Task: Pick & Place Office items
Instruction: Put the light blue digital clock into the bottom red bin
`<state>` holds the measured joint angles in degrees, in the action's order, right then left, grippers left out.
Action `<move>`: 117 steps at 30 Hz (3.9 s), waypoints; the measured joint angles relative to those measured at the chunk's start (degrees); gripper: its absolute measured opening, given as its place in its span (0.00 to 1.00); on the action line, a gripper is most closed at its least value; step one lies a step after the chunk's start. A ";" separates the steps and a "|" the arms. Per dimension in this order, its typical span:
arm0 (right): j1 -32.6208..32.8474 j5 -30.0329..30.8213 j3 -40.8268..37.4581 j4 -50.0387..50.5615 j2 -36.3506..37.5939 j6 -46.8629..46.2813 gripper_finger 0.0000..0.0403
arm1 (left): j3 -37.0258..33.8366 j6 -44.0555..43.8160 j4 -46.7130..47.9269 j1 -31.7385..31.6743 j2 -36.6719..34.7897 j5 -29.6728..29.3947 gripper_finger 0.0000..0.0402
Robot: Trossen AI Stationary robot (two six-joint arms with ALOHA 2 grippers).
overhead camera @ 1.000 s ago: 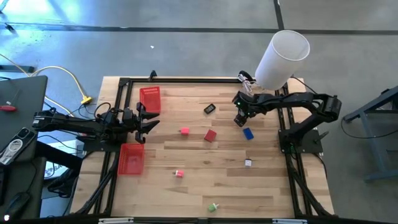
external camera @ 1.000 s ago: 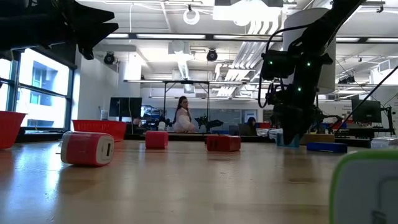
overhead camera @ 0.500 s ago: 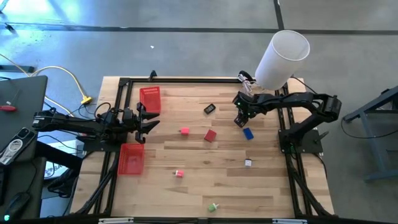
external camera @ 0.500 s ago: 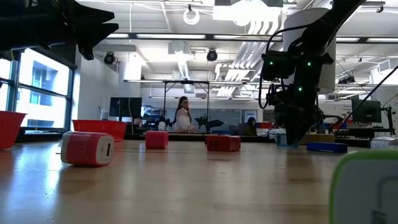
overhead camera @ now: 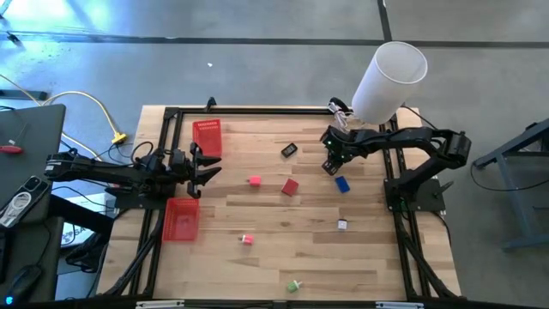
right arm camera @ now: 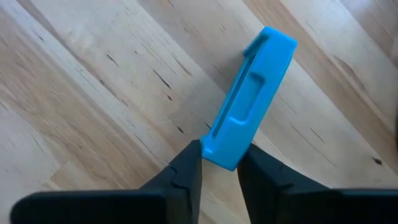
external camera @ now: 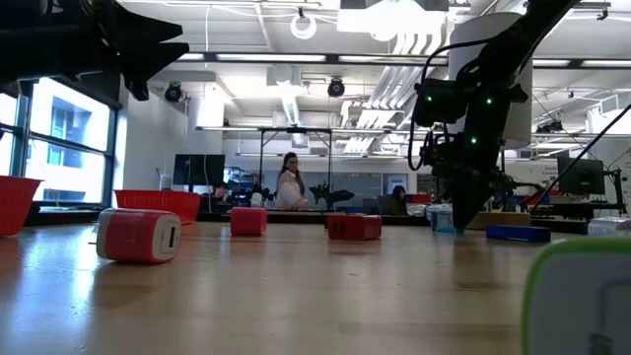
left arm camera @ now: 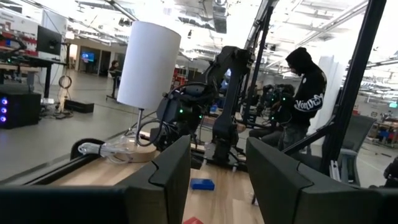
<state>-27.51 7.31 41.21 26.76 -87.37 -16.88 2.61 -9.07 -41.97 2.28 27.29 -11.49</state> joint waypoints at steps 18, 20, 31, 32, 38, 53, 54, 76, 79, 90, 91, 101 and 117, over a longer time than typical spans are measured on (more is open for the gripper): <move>0.72 0.23 0.00 0.38 0.04 -1.76 0.15 | 0.00 -1.53 0.23 0.00 0.00 -0.06 0.37; 1.70 0.37 0.00 0.48 0.17 -1.67 0.14 | 0.00 -1.75 0.76 -0.02 0.00 -0.20 0.37; 10.62 3.20 0.00 1.37 6.04 -5.62 0.01 | 0.00 -0.12 0.80 0.00 2.43 -0.18 0.37; 11.55 3.05 0.00 1.40 6.82 -6.11 0.01 | 0.00 -0.08 0.54 -0.01 2.84 -0.19 0.37; 14.30 4.90 0.01 3.33 11.38 -7.40 0.00 | 0.00 0.04 -2.79 0.00 5.45 -0.15 0.37; 8.59 6.29 0.02 -8.87 13.77 3.10 0.26 | 0.00 -1.26 -4.92 0.20 9.31 0.02 0.37; 7.73 6.27 0.00 -8.87 13.77 3.02 0.31 | 0.00 -1.27 -4.82 0.20 9.31 0.02 0.37; -8.90 -1.29 0.02 -13.15 7.81 0.72 0.67 | 0.00 0.45 -5.25 -0.02 9.31 -0.20 0.37; -9.81 -1.29 0.02 -13.55 5.48 1.77 0.67 | 0.00 -0.19 -5.26 -0.02 9.31 -0.20 0.37; -11.32 2.23 0.02 -15.88 -0.65 6.79 0.68 | 0.00 -0.25 -5.25 -0.02 9.31 -0.15 0.37; -11.32 2.26 0.02 -15.96 -1.23 7.02 0.68 | 0.00 -0.27 -5.24 -0.02 9.31 -0.15 0.37; -11.29 4.47 0.17 -18.07 -7.37 7.74 0.68 | 0.00 -0.38 -5.19 -0.02 9.31 0.04 0.37; -12.28 0.13 0.17 -16.48 -7.67 5.74 0.56 | 0.00 -0.38 -2.78 -0.02 9.31 -0.01 0.37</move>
<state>-39.79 7.44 41.39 10.28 -95.04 -11.15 2.61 -9.45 -44.75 2.26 36.60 -11.50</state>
